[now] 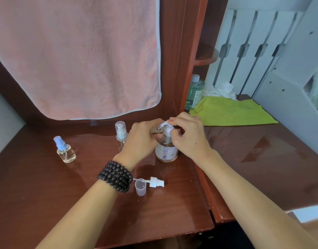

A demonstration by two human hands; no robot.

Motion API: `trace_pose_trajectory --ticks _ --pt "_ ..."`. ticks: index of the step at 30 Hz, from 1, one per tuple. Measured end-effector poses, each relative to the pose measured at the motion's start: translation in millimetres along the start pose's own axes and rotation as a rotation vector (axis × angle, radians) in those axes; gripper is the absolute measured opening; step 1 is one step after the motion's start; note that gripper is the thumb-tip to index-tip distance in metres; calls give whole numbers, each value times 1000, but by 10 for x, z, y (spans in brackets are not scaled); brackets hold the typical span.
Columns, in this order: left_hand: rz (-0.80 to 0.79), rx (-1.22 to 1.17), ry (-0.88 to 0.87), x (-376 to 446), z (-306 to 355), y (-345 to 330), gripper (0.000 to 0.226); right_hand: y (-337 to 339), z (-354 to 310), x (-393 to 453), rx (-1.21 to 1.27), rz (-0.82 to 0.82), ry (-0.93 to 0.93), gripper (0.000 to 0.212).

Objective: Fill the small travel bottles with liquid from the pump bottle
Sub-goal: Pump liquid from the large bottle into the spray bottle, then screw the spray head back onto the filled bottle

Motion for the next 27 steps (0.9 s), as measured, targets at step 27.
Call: trace_pose_trajectory --ticks 27 --pt "74 -310 266 -304 -80 379 30 160 -273 99 -63 -132 -102 31"
Point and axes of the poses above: each hand's wrist, its own x-axis towards the middle knuckle, its own y-axis out of the back of the hand, z = x × y, the point moved 8 cm from there along x, towards the middle knuckle, and after that the axes turned 6 degrees about z, right-handed, at the moved point
